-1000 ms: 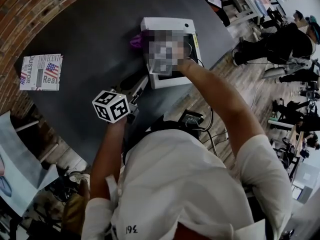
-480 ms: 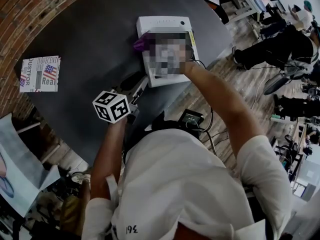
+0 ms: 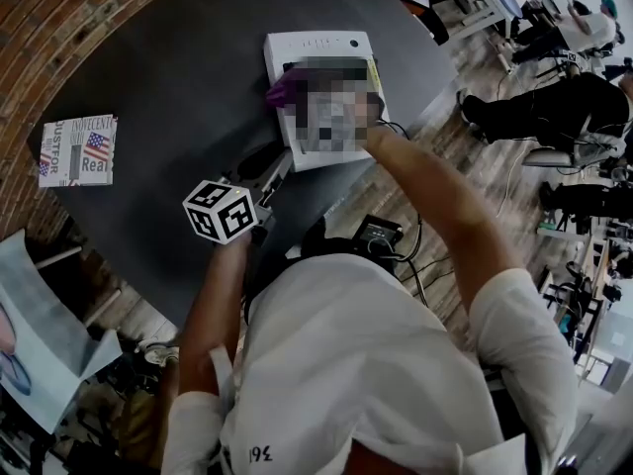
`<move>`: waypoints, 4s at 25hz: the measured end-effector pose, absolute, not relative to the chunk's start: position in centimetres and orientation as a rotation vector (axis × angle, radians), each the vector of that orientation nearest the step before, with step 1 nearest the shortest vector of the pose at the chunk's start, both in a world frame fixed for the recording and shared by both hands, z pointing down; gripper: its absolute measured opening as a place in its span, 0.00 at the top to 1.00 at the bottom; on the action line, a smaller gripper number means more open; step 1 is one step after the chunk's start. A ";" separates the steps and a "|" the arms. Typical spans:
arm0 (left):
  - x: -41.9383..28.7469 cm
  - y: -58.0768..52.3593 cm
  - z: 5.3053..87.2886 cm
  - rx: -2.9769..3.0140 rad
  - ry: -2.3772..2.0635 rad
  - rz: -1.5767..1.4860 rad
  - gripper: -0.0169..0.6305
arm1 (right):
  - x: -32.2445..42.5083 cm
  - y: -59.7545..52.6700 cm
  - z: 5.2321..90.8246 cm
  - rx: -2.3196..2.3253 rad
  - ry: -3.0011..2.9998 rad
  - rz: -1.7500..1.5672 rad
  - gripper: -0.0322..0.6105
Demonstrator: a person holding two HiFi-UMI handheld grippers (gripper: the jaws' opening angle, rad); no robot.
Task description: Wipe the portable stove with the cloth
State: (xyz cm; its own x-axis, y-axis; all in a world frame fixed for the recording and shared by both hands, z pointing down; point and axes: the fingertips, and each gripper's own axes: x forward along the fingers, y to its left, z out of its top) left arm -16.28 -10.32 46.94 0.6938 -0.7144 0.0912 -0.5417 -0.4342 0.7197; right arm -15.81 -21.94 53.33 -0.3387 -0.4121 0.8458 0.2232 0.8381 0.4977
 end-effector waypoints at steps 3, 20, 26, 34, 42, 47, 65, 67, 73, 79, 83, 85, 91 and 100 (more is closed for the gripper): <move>-16.1 -10.2 46.7 2.148 -0.954 -0.291 0.80 | -15.3 -21.9 53.4 0.154 -1.806 -0.634 0.78; -15.6 -8.8 46.9 2.152 -0.938 -0.290 0.80 | -14.5 -17.6 53.6 0.096 -1.820 -0.425 0.78; -15.5 -8.7 46.9 2.155 -0.924 -0.293 0.80 | -13.6 -16.1 53.6 0.071 -1.806 -0.346 0.78; -16.7 -8.8 47.3 2.136 -0.938 -0.315 0.80 | -12.9 -14.6 53.6 0.035 -1.777 -0.240 0.78; -17.8 -8.9 47.9 2.116 -0.942 -0.335 0.80 | -12.9 -13.3 53.3 -0.038 -1.732 -0.195 0.78; -18.6 -9.2 48.3 2.107 -0.941 -0.346 0.80 | -13.5 -12.2 52.9 -0.105 -1.717 -0.160 0.78; -23.2 -11.3 49.9 2.032 -1.010 -0.419 0.80 | -21.3 -20.0 50.0 0.031 -1.840 -0.239 0.78; -24.0 -11.5 50.1 2.025 -1.022 -0.425 0.80 | -22.7 -22.0 50.3 0.080 -1.854 -0.229 0.78; -26.7 -13.1 49.7 2.041 -1.080 -0.416 0.80 | -25.7 -27.9 51.3 0.250 -1.876 -0.068 0.78; -28.1 -13.3 49.6 2.033 -1.111 -0.411 0.80 | -28.5 -31.9 52.2 0.365 -1.901 0.143 0.78; -28.0 -12.7 50.3 2.010 -1.114 -0.398 0.80 | -28.4 -33.7 53.2 0.367 -1.825 0.027 0.78; -28.0 -12.5 50.6 2.001 -1.116 -0.399 0.80 | -28.0 -34.4 53.7 0.347 -1.777 -0.076 0.78; -28.1 -12.4 50.7 1.987 -1.128 -0.401 0.80 | -26.4 -34.0 55.7 0.321 -1.703 -0.120 0.78; -26.5 -12.4 50.3 2.001 -1.111 -0.397 0.80 | -24.8 -32.7 56.2 0.297 -1.663 -0.127 0.78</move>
State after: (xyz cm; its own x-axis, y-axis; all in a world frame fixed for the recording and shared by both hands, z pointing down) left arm -26.49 -12.42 50.32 0.5659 -0.8182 0.1012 -0.5682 -0.2981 0.7670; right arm -24.78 -32.69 56.21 -0.0880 -0.2676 0.9595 -0.1186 0.9592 0.2567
